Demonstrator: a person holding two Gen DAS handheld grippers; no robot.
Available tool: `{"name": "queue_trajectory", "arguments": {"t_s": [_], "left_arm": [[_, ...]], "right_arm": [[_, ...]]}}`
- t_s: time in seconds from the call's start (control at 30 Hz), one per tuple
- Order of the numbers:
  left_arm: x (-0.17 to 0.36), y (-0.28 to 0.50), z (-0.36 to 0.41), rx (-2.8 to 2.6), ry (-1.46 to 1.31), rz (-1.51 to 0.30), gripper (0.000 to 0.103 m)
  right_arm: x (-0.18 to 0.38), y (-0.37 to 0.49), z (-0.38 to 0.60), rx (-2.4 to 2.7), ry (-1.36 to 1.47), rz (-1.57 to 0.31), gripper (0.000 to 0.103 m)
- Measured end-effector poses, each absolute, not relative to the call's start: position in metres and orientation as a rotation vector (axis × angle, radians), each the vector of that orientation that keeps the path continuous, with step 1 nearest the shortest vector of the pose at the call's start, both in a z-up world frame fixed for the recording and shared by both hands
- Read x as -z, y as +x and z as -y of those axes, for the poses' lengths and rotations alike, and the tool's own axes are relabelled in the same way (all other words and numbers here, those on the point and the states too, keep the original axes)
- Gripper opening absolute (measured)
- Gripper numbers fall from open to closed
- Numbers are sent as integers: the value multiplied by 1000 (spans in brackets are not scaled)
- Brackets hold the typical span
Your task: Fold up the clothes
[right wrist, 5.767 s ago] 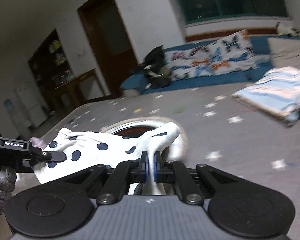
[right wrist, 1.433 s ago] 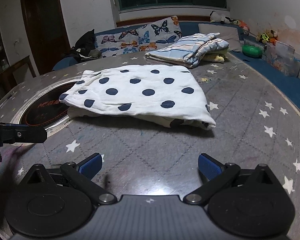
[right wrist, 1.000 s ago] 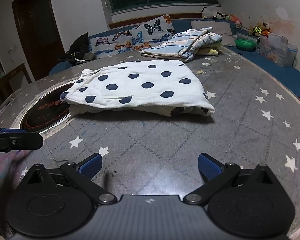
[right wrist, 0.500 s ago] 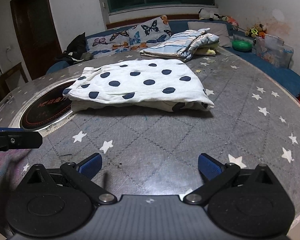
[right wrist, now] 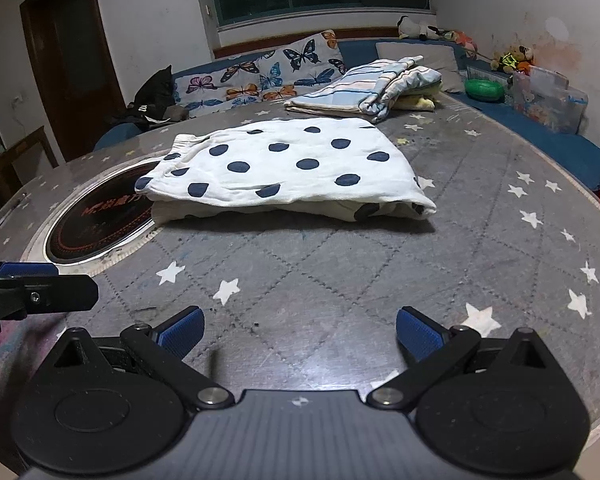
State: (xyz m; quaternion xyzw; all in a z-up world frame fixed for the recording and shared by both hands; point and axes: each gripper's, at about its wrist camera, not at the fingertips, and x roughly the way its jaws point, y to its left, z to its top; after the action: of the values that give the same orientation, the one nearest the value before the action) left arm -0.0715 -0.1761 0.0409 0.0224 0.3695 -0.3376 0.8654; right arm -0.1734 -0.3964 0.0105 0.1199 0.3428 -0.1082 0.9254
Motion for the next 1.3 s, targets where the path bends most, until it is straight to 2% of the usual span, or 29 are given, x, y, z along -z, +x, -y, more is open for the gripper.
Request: {"name": "queue_trajectory", "arguments": {"t_s": [1.3], "left_arm": [[-38, -56, 189, 705, 71, -796, 103]], "right_arm": [[-6, -150, 399, 228, 231, -719, 103]]}}
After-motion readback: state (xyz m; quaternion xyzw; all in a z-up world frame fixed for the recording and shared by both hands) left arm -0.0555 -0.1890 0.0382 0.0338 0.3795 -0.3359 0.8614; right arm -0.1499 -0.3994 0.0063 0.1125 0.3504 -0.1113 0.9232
